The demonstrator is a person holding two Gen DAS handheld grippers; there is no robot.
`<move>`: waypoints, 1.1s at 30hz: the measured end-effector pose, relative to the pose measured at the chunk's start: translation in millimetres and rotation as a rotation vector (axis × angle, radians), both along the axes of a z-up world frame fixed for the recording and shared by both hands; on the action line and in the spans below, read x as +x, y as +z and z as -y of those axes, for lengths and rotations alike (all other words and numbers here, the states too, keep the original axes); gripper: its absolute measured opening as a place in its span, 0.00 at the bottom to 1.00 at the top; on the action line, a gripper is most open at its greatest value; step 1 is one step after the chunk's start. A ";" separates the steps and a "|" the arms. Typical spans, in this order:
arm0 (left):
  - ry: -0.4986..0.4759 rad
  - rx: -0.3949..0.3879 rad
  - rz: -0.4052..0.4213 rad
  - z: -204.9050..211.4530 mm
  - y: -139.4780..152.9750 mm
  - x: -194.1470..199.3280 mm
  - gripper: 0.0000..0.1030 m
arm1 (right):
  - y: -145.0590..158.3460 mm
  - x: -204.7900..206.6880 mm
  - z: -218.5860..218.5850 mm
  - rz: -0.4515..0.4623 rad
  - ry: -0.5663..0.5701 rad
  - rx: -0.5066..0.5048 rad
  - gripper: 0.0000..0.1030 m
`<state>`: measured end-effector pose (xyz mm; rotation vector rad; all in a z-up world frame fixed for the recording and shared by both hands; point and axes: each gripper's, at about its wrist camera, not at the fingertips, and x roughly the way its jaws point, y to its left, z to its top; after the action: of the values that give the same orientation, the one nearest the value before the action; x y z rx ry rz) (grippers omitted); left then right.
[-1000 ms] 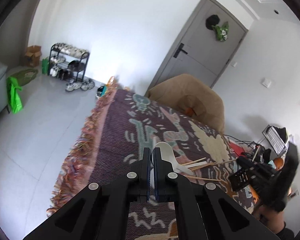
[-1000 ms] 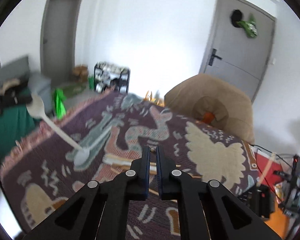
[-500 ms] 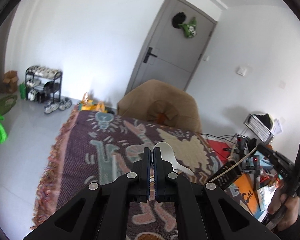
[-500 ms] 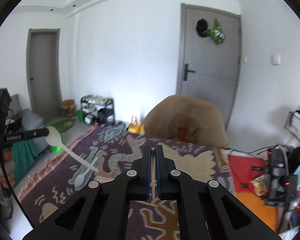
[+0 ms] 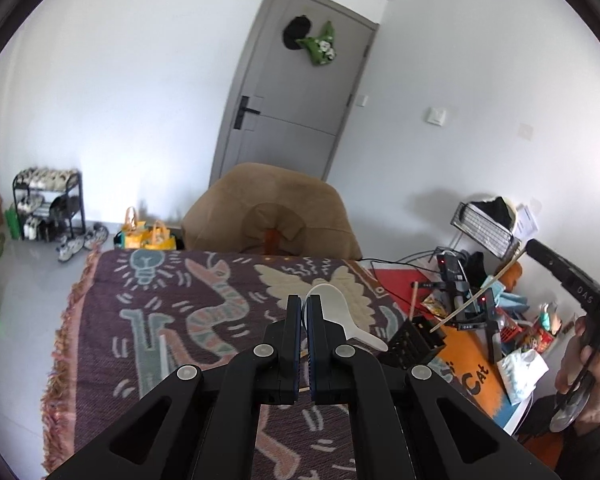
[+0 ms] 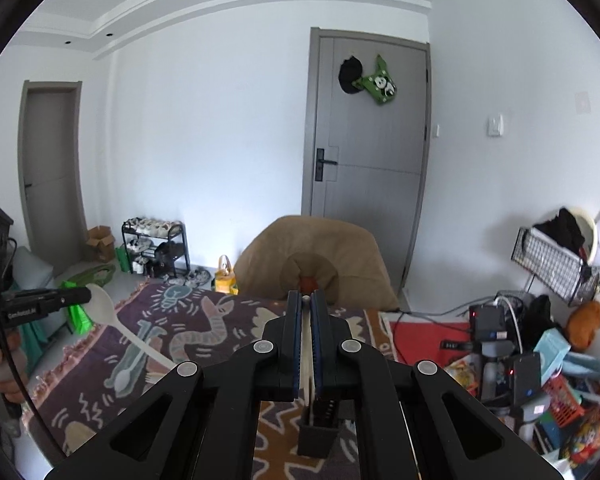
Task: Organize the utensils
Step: 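Lower the spoon into the holder with the left gripper while the right drops its stick in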
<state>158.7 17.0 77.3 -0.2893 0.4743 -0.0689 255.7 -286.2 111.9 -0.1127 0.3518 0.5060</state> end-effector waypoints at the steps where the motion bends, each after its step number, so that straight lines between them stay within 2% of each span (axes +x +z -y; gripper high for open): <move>1: -0.007 0.008 0.000 5.2 1.6 2.5 0.02 | -5.0 3.7 1.4 -0.008 -0.005 -0.002 0.06; 8: -0.043 0.063 -0.010 37.8 11.0 21.0 0.02 | -29.6 29.3 13.5 -0.082 -0.051 -0.003 0.07; 10: -0.050 0.083 -0.009 47.6 13.8 25.2 0.02 | -35.4 37.0 18.7 -0.110 -0.047 0.021 0.29; 11: -0.052 0.088 -0.010 50.9 14.7 27.3 0.02 | -37.7 37.7 21.9 -0.105 -0.054 0.034 0.55; 12: -0.055 0.092 -0.012 54.7 15.6 30.0 0.02 | -40.0 36.1 27.0 -0.091 -0.068 0.048 0.71; 19: -0.098 0.157 -0.004 92.9 26.2 48.0 0.02 | -57.3 21.6 67.5 -0.116 -0.080 0.159 0.72; 24: -0.133 0.214 0.001 121.4 30.5 59.8 0.02 | -85.1 6.3 99.4 -0.171 -0.121 0.233 0.72; 33: -0.175 0.380 -0.039 172.0 28.8 83.6 0.02 | -125.4 -12.9 135.2 -0.231 -0.183 0.330 0.74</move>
<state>242.3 -155.1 106.1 0.1242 0.5402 -0.1412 242.8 -421.5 -13.5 0.2979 0.4936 0.3903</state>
